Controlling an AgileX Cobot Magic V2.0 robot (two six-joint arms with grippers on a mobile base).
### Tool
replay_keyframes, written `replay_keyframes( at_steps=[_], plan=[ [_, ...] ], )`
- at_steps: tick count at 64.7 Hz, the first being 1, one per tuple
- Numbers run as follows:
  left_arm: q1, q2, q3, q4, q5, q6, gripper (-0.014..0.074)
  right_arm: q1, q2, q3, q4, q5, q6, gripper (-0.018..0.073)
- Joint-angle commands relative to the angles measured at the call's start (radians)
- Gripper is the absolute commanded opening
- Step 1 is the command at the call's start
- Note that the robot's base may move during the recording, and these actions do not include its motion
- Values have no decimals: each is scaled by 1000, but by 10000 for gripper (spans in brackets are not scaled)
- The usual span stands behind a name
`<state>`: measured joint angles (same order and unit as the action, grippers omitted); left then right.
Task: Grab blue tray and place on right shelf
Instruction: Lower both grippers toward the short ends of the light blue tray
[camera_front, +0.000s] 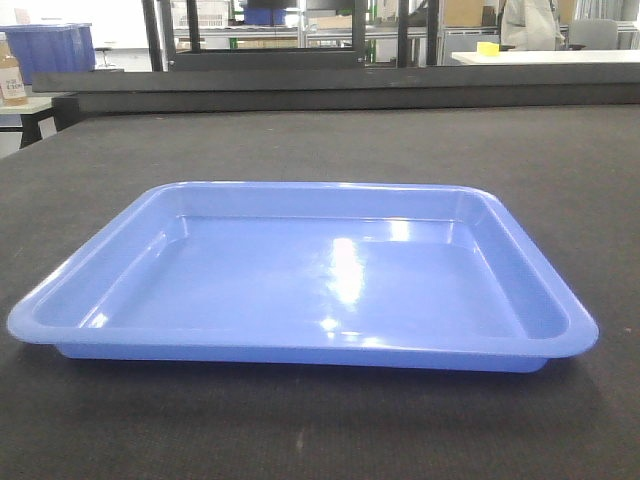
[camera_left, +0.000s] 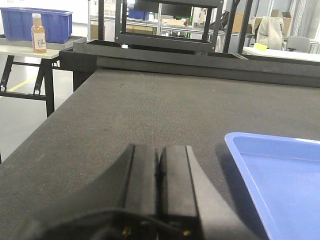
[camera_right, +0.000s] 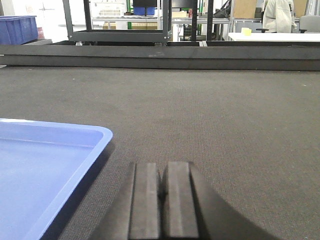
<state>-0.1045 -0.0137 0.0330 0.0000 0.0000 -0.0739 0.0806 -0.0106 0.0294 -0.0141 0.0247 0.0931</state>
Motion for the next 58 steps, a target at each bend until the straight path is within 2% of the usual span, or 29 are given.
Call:
replay_keyframes(
  at_steps=[1,40,51,58],
  plan=[
    [1,-11,24,0,-82,-3,-48,-1,-11,-23,1,-84,-9,57],
    [1,-11,24,0,-82,-3,-48,-1,-11,-23,0,-87,-9,57],
    [-1,-11,-22,0,-136,-3,-48,2,-11,-50,1,-211,7,57],
    [-1,-4,-121,0,-58,-3,-48,2,-8,-165,1,-112,9,57]
  ],
)
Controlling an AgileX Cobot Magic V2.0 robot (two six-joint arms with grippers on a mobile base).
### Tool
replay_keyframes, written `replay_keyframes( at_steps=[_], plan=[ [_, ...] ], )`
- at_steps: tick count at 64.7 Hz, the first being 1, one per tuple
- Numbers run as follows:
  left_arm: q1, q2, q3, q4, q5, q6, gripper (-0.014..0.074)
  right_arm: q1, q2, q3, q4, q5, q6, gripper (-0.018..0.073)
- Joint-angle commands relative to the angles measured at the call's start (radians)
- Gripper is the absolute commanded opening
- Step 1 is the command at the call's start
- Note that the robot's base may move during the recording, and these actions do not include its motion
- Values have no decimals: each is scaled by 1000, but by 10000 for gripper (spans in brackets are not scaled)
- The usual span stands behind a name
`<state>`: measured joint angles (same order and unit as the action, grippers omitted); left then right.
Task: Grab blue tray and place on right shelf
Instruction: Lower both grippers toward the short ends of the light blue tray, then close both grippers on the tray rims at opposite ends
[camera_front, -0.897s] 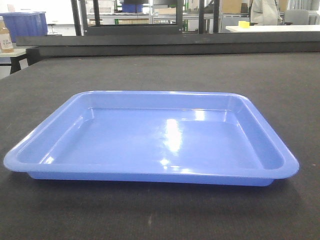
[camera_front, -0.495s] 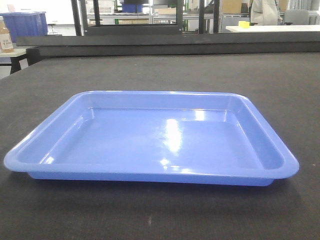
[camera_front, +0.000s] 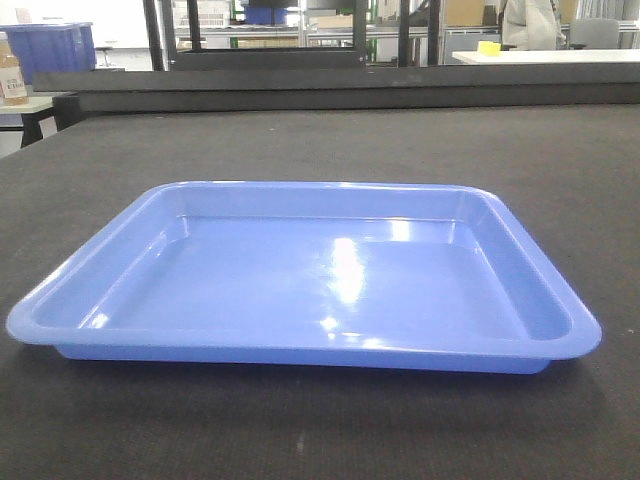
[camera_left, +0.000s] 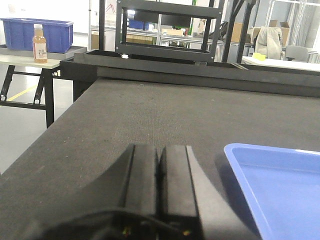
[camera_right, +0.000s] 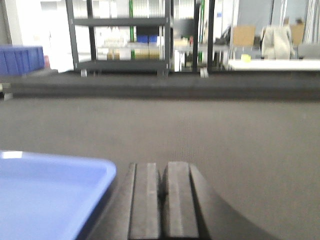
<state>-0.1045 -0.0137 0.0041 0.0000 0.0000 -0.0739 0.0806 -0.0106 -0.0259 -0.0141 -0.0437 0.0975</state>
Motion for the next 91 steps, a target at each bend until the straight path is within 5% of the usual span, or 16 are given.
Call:
replay_keyframes(
  at_steps=[1,18,28,44,54,68,91],
  plan=[
    [-1,0,-114,0,-29,-3,-48,2,-4,-137,1,-9,5,57],
    [-1,216,-479,0,551,-1,-48,2,249,-486,2,517,5,57],
    [-1,448,-606,-35,700,-1,-48,2,507,-651,2,781,5,57],
    [-1,756,-656,-179,693,-1,-48,2,784,-710,46,879,5,57],
    [-8,910,-691,-180,694,0,-48,2,925,-732,106,925,8,58],
    [-68,1115,-865,-150,730,-5,-41,13,1153,-885,111,966,162,59],
    [-156,1509,-1258,-137,928,-62,-41,201,1493,-1167,42,1032,393,59]
  ],
)
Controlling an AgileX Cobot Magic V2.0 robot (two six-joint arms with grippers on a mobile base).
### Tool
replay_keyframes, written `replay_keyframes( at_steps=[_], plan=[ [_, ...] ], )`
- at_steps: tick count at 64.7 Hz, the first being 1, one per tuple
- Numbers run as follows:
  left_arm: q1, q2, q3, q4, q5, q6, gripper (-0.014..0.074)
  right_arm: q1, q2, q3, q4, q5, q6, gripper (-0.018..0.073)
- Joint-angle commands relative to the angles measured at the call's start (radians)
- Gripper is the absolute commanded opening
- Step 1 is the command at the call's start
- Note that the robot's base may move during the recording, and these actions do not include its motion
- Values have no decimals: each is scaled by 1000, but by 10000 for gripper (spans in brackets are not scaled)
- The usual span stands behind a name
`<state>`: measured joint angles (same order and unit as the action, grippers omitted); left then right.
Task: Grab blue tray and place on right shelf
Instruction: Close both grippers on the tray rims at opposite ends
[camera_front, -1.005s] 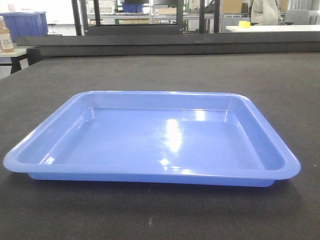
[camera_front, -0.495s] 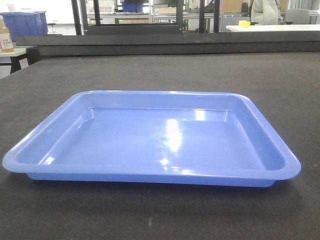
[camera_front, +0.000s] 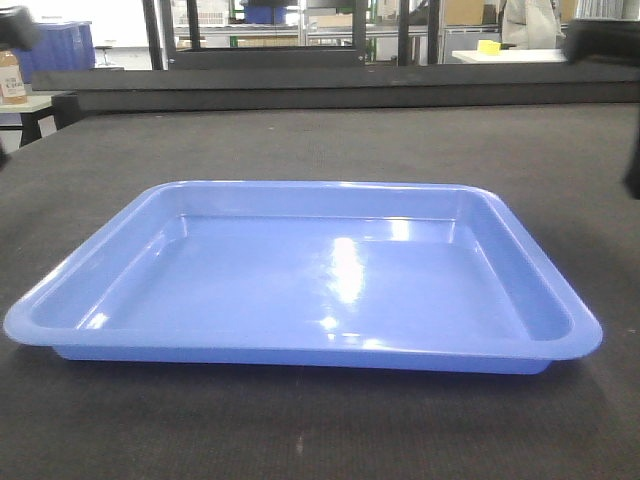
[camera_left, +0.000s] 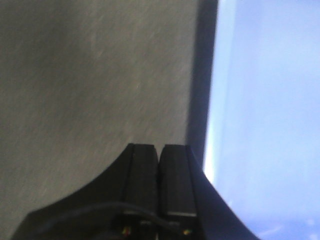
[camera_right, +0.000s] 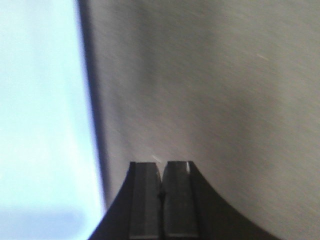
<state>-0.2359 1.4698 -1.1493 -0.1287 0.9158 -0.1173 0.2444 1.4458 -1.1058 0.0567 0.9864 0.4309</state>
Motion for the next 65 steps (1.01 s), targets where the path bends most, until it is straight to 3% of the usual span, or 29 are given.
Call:
replay_keyframes(
  at_steps=[1,9,21,40,53,58,65],
  plan=[
    [-28,41,-116,-6,14,-26,-41,43,49,-97,-29,6,64,59],
    [-79,104,-188,25,26,-109,-41,71,142,-181,2,47,69,59],
    [-135,151,-196,52,24,-119,-41,101,248,-267,16,87,68,59],
    [-139,191,-196,12,38,-119,-41,105,268,-274,10,78,68,59],
    [-139,219,-196,12,40,-119,-3,105,269,-274,-57,105,68,68],
    [-139,224,-196,12,42,-119,85,105,269,-274,-68,105,68,155],
    [-139,225,-196,15,30,-119,242,105,271,-274,-67,103,69,404]
  ],
)
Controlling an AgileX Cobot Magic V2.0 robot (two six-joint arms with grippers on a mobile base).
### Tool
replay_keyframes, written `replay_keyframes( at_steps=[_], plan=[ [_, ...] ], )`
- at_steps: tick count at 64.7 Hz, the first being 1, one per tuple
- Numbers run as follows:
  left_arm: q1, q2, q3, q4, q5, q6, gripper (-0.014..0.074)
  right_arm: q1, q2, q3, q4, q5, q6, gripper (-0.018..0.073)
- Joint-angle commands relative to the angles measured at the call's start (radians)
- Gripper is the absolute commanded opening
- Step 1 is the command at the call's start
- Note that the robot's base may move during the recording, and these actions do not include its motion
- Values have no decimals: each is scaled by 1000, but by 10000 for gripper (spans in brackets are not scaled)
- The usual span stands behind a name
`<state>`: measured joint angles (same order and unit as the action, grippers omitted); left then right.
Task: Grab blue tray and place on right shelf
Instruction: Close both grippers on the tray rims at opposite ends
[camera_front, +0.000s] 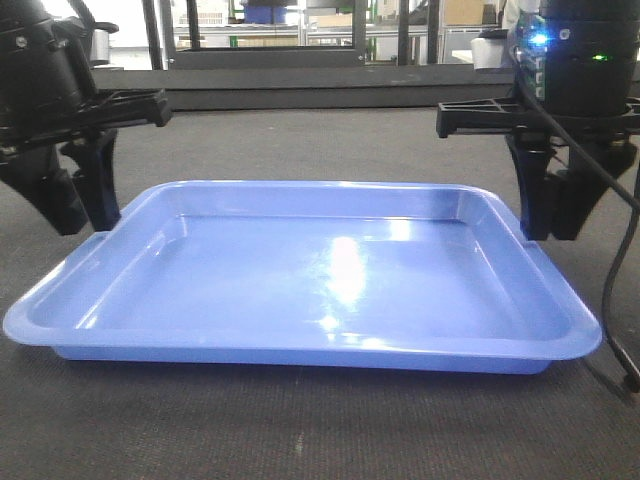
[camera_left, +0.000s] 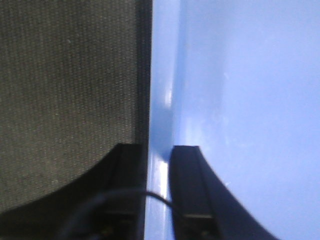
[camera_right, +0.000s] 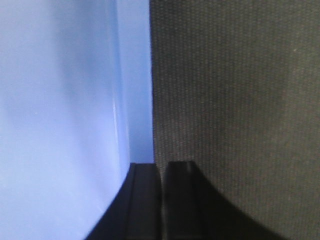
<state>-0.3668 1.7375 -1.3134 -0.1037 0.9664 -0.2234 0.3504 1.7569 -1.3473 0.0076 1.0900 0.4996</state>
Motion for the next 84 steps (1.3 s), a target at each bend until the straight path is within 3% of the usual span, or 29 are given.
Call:
replay_keyframes(
  at_steps=[1,8,53,73,84],
  plan=[
    [-8,-43,-32,-10,-23,-13,259,-1,-38,-32,-17,0,0,446],
    [-8,-43,-32,-10,-33,-13,311,-1,-24,-32,0,1,0,545],
    [-8,67,-32,-14,-26,-11,307,0,47,-32,31,-44,9,536],
    [-8,67,-32,-14,-28,-11,298,0,48,-32,31,-46,9,310],
    [-8,67,-32,-14,-28,-11,146,0,48,-32,33,-46,9,193]
  ],
)
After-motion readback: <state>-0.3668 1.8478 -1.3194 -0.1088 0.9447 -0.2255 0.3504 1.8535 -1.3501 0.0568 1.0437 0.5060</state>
